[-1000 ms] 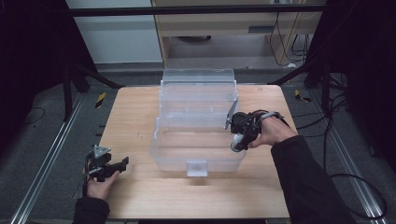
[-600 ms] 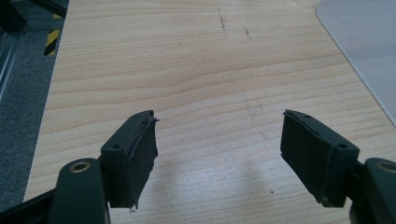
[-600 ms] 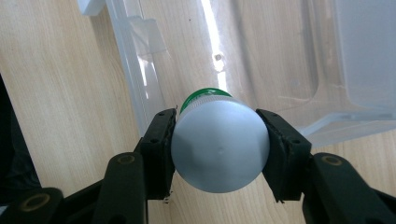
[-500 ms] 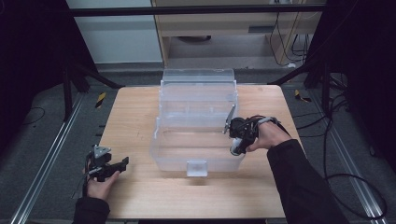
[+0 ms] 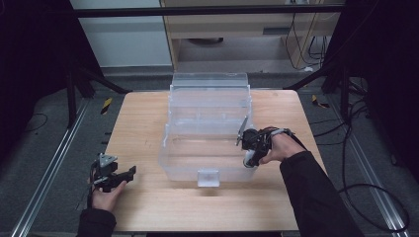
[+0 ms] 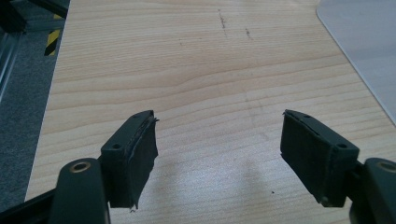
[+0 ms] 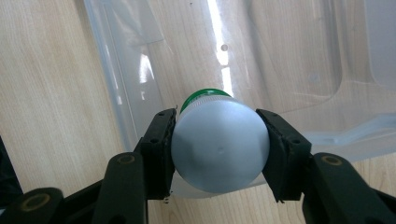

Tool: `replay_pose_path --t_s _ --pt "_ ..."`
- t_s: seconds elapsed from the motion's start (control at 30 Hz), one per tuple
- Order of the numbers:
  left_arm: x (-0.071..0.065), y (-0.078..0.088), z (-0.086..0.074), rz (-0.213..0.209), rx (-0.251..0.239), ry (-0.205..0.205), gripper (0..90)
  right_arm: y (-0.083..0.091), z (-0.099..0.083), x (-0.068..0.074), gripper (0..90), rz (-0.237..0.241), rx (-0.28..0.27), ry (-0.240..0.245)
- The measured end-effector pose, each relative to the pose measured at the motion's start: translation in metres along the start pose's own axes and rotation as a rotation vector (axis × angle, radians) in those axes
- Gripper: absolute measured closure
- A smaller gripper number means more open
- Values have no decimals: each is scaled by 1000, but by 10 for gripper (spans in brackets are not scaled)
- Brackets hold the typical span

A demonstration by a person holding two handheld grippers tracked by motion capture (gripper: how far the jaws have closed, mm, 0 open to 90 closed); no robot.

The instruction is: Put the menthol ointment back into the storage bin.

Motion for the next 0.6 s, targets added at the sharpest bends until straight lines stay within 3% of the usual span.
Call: replay_pose_path --t_s 0.6 --pt "0 0 0 1 2 -1 265 -13 -2 -1 501 16 8 -9"
Point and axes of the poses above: each handheld gripper's, and its own axes: y roughly backward along the jaws, z roughly out of its top, x roughly to its left, the point moved 1 cm from there along -y, roughly forward along the jaws
